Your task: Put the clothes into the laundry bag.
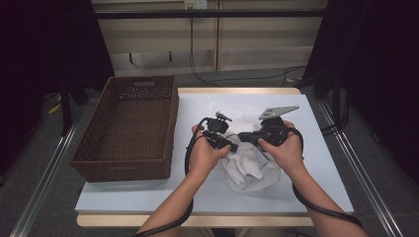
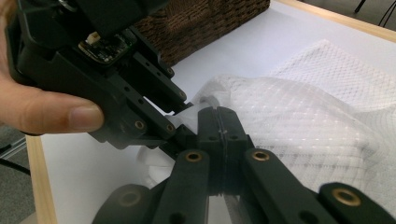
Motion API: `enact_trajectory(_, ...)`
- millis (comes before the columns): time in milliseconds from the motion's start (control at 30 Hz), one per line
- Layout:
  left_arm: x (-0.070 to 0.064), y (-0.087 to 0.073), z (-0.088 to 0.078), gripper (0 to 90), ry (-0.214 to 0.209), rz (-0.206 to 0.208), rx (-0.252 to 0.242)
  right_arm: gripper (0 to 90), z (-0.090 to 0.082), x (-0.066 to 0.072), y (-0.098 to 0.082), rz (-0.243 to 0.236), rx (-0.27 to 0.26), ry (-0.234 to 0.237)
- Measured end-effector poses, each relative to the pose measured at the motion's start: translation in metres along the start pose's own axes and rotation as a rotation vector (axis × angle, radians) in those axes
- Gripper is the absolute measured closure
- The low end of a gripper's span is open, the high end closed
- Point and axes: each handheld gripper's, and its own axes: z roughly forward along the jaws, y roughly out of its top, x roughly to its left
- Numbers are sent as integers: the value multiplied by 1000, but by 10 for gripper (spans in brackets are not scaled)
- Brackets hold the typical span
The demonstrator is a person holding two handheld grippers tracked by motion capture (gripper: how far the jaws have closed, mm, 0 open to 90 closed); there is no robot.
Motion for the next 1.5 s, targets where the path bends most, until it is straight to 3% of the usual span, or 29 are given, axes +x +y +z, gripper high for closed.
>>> enact_trajectory(333,4,-4,7,692,8,1,1,900,3,0,-4,2,14,-1)
enact_trajectory(367,3,-4,8,683,9,-18,-17,900,3,0,-4,2,15,0)
enact_trajectory(400,5,-5,8,670,6,6,-2,900,3,0,-4,2,15,0)
enact_trajectory(567,4,-7,11,644,-3,8,8,900,4,0,-5,2,16,2)
enact_trajectory(967,1,-13,7,387,-28,5,21,900,7,0,-8,7,25,1)
enact_trajectory(1133,0,-15,4,270,-6,2,17,900,8,0,-8,9,27,1)
enact_trajectory(1200,0,-16,2,232,7,18,19,900,8,0,-8,8,27,0)
enact_trajectory(1500,1,-27,-2,143,30,6,43,900,8,-1,-11,12,32,-3)
